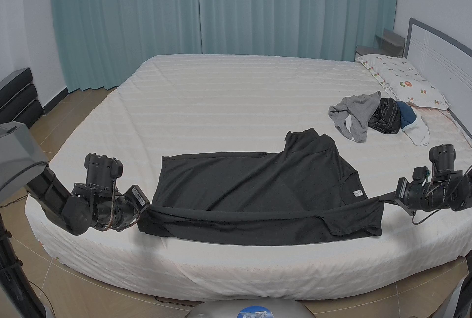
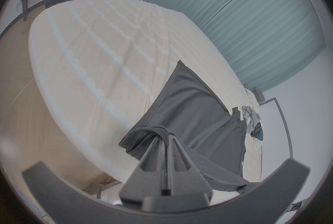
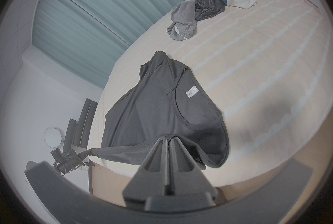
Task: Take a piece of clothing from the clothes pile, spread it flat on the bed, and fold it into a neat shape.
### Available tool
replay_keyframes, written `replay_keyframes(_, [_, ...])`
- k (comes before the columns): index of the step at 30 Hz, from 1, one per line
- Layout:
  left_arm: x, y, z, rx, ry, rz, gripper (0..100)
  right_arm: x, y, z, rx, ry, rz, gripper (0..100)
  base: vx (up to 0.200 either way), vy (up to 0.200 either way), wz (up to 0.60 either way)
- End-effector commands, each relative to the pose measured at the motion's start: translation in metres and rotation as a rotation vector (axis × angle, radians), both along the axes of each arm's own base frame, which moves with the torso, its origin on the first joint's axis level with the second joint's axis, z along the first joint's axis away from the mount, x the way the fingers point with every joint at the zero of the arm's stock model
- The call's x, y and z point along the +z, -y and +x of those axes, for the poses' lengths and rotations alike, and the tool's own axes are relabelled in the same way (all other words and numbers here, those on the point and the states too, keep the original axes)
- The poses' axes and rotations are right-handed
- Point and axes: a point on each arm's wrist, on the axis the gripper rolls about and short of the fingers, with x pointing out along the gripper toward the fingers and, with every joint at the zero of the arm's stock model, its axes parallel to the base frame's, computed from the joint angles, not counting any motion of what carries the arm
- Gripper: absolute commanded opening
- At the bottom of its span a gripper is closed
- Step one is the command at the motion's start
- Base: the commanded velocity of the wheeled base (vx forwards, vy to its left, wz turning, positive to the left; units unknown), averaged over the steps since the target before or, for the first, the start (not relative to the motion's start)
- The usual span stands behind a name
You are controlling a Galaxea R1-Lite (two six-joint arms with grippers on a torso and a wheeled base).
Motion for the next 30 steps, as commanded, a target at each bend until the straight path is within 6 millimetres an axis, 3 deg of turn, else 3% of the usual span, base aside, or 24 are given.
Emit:
replay_keyframes(1, [-0.025,0.004,0.026,0.005,-0.039,0.004,0,-0.02,-0.001,0.027,0.003,-0.049,0.014,0,0.0,0.0,0.0])
replay_keyframes(9, [-0.039,0.009,0.049,0.018,-0.039,-0.011,0,-0.043,0.001,0.053,-0.013,-0.093,0.038,0,0.0,0.0,0.0])
replay_keyframes(10, [-0.043,0.009,0.054,0.028,-0.04,-0.02,0,-0.048,-0.002,0.057,-0.008,-0.1,0.041,100,0.0,0.0,0.0])
replay_keyframes(12, [-0.046,0.01,0.057,0.032,-0.04,-0.023,0,-0.052,-0.003,0.06,-0.002,-0.106,0.041,100,0.0,0.0,0.0])
replay_keyframes(13, [-0.048,0.01,0.058,0.032,-0.043,-0.022,100,-0.054,-0.003,0.061,-0.003,-0.112,0.044,100,0.0,0.0,0.0])
replay_keyframes(18, [-0.047,0.009,0.056,0.034,-0.045,-0.021,100,-0.045,-0.002,0.057,-0.039,-0.109,0.078,100,0.0,0.0,0.0])
replay_keyframes(23, [-0.029,-0.001,0.051,0.059,-0.011,-0.029,100,-0.029,0.0,0.044,-0.066,-0.091,0.095,100,0.0,0.0,0.0])
replay_keyframes(26, [-0.005,-0.018,0.041,0.108,0.043,-0.058,100,-0.016,0.001,0.023,-0.093,-0.086,0.115,100,0.0,0.0,0.0])
replay_keyframes(30, [0.006,-0.027,0.034,0.145,0.059,-0.118,100,-0.014,-0.001,0.001,-0.083,-0.105,0.13,100,0.0,0.0,0.0])
